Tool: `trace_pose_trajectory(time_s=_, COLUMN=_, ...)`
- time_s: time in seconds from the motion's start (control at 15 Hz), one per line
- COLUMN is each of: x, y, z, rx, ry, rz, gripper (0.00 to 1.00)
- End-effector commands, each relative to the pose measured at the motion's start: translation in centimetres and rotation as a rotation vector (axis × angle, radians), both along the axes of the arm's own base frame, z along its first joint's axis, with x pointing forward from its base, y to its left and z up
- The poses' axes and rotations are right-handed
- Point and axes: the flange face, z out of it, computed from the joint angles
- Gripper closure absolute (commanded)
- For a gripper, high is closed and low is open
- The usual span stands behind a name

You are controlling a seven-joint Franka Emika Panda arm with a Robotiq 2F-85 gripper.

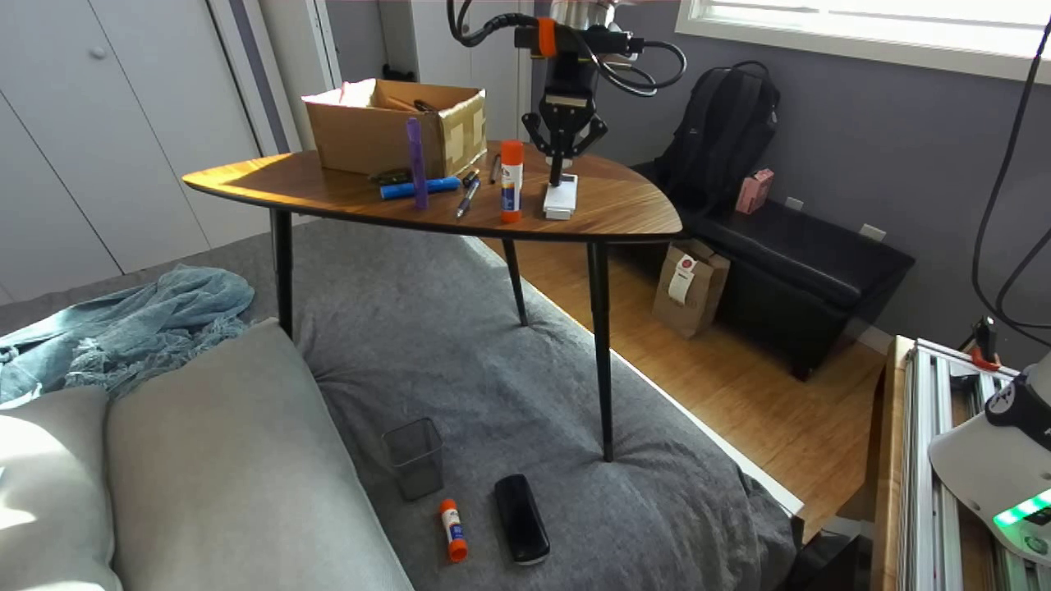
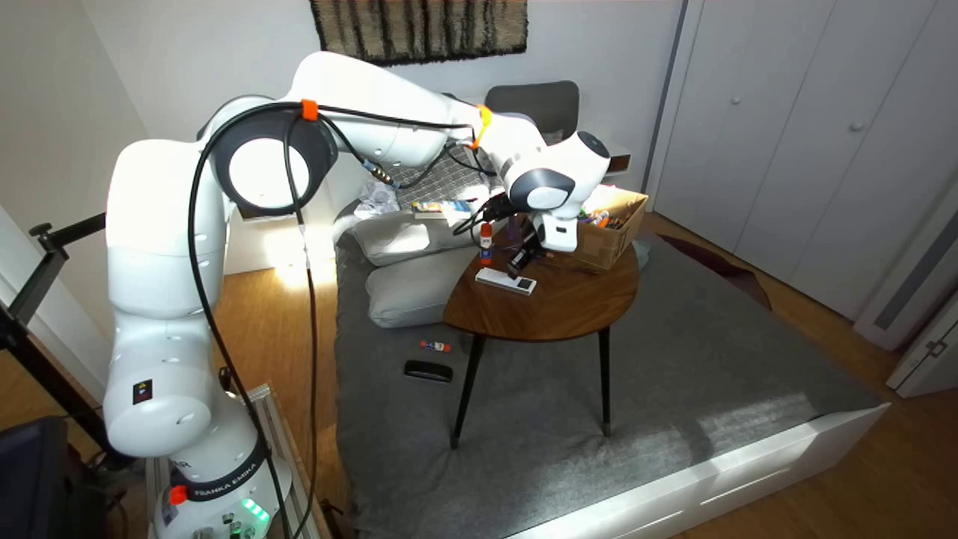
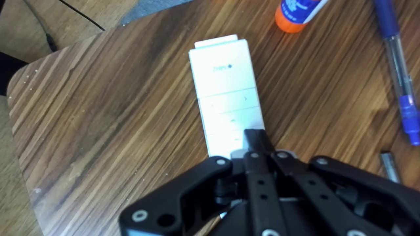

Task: Press three buttons on the white remote

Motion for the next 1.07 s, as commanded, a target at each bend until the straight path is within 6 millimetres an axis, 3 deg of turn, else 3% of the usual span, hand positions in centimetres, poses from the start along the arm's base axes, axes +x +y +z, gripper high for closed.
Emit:
trace_pose_trajectory(time_s=0.0, x=-0.5, y=0.1, z=-2.1, rx=-0.004, ry=0.024, rz=-0.018, gripper=1.00)
trace_pose_trajectory(time_s=0.2, x=-0.8, y=0.0, z=-3.1, rx=0.000, ry=0.041, rz=-0.020, gripper=1.00)
trace_pose_trajectory(time_s=0.33, x=-0.6, y=-0.1, z=-2.4, rx=-0.001, ry=0.025, rz=-0.020, gripper=1.00)
trace_pose_trajectory(time_s=0.6, x=-0.3, y=-0.8, z=1.2, rx=-0.020, ry=-0.030, rz=-0.020, gripper=1.00)
trace_pose_trajectory(time_s=1.0, x=-0.9, y=-1.2, z=4.9, rx=-0.034, ry=-0.072, rz=-0.016, gripper=1.00)
